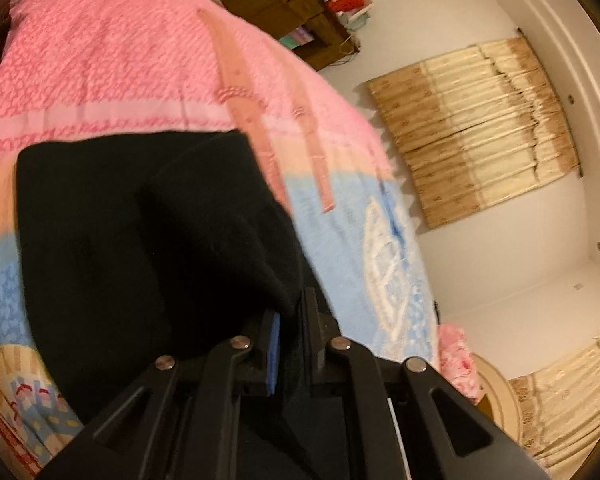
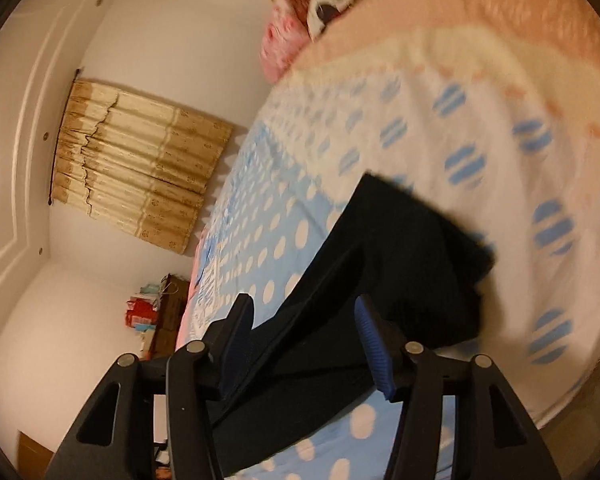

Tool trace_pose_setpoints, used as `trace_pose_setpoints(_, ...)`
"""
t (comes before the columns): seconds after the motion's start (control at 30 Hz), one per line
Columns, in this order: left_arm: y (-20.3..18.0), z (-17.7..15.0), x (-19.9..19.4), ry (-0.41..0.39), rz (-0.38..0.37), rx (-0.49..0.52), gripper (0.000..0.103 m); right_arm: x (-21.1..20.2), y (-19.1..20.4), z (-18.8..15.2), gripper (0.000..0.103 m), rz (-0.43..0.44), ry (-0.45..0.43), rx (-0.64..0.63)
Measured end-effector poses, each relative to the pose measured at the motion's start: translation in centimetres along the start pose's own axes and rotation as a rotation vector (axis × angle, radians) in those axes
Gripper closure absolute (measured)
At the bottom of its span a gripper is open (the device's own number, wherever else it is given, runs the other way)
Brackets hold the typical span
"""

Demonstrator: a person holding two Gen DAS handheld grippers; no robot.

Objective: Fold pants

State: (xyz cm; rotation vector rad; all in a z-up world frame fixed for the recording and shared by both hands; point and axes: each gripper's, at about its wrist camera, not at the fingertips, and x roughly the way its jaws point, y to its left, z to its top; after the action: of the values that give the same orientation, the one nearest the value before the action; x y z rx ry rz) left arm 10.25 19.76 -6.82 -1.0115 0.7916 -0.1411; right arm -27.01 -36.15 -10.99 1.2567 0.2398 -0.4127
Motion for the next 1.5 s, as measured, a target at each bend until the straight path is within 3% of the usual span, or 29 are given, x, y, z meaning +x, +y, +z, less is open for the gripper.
trace_pose_setpoints(0.13,0.8,-0.5,0.9,0.032,0.041,-0.007,0.095,2.4,0.9,0.5,0.047,-0.04,0.039,0.006)
trace_pose_setpoints(0.33,0.6,-0.4,2.0,0.074,0.089,0.026,0.091,6.2,-0.2,1.6,0.048,-0.104,0.09,0.136)
trace_pose_setpoints(0.37,0.7,-0.6,2.0,0.082,0.093,0.033,0.091,6.3,0.0,1.7,0.059,-0.113,0.076,0.131)
trace_pose_setpoints(0.4,0.8,-0.6,2.2,0.091,0.1,0.037,0.091,6.5,0.3,1.7,0.094,-0.147,0.08,0.103)
trace_pose_setpoints(0.43,0.8,-0.5,2.4,0.095,0.104,0.037,0.091,6.9,0.5,1.8,0.101,-0.167,0.096,0.08)
trace_pose_setpoints(0.6,0.7,-0.4,2.8,0.097,0.089,0.046,0.091,6.2,4.9,2.5,0.101,-0.119,0.066,-0.086)
trace_pose_setpoints(0.77,-0.9,0.1,1.7,0.082,0.05,0.079,0.091,2.6,11.7,4.7,0.101,0.064,-0.043,-0.264)
trace_pose_setpoints(0.87,-0.8,0.3,0.4,0.065,0.027,0.081,0.091,-0.2,13.3,4.8,0.103,0.201,-0.077,-0.324)
trace_pose_setpoints(0.9,-0.6,0.3,0.0,0.065,0.027,0.081,0.091,-1.0,13.4,4.7,0.103,0.207,-0.084,-0.353)
trace_pose_setpoints(1.0,0.2,0.4,-0.5,0.067,0.045,0.078,0.091,-2.3,11.8,3.7,0.103,0.143,-0.082,-0.356)
trace_pose_setpoints(1.07,0.9,0.3,-0.6,0.069,0.085,0.1,0.091,-2.7,8.6,2.8,0.103,0.024,-0.071,-0.336)
trace_pose_setpoints(1.23,1.9,-0.2,0.3,0.095,0.099,0.08,0.091,-0.1,3.7,2.2,0.102,-0.106,-0.028,-0.263)
trace_pose_setpoints(1.33,1.8,-0.4,-0.2,0.078,0.099,0.094,0.091,2.1,5.0,2.9,0.102,-0.162,0.004,-0.333)
trace_pose_setpoints(1.47,1.5,-0.5,-0.6,0.06,0.117,0.099,0.091,6.7,9.1,2.7,0.099,-0.182,0.068,-0.542)
trace_pose_setpoints(1.5,1.7,-0.7,-0.7,0.064,0.12,0.094,0.091,7.7,9.7,2.6,0.092,-0.183,0.079,-0.579)
